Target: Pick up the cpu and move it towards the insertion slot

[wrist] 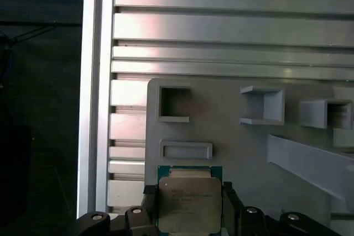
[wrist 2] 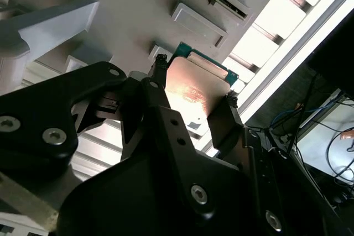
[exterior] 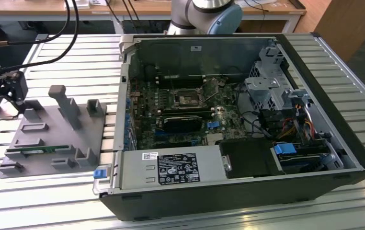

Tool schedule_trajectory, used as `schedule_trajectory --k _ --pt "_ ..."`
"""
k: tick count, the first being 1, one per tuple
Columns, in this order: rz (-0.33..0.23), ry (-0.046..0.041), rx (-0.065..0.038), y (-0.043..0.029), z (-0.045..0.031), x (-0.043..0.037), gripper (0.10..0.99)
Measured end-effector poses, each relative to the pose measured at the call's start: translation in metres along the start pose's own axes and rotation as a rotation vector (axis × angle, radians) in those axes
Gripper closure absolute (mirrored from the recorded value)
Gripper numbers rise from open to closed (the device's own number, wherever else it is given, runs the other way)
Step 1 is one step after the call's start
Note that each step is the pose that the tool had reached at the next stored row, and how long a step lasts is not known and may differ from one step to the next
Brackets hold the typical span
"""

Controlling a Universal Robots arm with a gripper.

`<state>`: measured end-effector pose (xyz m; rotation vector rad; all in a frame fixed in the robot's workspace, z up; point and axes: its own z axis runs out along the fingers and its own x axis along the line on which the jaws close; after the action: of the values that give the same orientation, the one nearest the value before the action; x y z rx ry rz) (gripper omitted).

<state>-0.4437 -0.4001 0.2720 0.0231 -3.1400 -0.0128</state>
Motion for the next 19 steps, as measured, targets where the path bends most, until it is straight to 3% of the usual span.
schedule_trajectory --k 19 --pt "0.000 -0.0001 0.002 0.0015 -0.0116 0.0000 0.541"
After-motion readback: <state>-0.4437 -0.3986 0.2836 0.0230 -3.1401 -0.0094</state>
